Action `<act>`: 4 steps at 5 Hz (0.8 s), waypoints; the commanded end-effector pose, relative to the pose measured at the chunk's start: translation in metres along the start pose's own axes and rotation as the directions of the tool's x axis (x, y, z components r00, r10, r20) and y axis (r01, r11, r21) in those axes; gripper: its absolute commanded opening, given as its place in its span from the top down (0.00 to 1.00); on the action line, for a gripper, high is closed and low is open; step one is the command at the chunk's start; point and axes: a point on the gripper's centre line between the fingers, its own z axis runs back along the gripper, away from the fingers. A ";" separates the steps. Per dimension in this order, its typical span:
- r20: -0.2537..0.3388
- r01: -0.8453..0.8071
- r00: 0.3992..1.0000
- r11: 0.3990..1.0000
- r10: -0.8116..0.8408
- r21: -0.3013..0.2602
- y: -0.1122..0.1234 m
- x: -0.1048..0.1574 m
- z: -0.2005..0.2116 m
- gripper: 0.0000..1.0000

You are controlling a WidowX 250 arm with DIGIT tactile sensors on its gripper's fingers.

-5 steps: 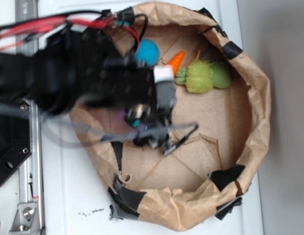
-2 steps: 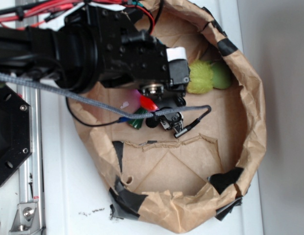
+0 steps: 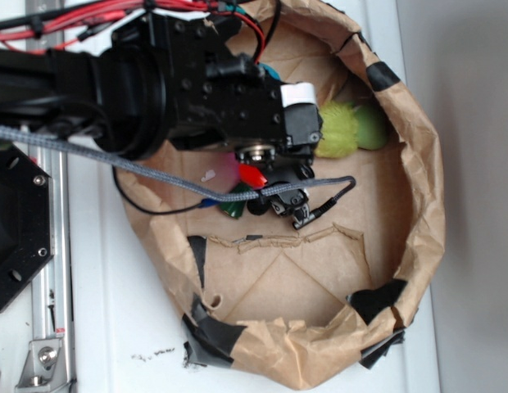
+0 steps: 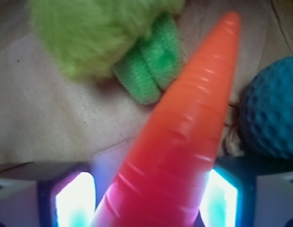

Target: Grab the carrot.

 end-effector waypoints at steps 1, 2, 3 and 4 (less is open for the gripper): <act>0.041 0.062 0.997 0.998 -0.061 -0.005 0.002 -0.001 0.013 1.00; 0.051 0.121 0.992 0.991 -0.118 -0.064 -0.007 0.000 0.056 1.00; 0.055 0.222 0.975 0.967 -0.217 -0.126 -0.017 0.011 0.105 1.00; 0.087 0.292 0.955 0.947 -0.283 -0.135 -0.025 0.025 0.154 1.00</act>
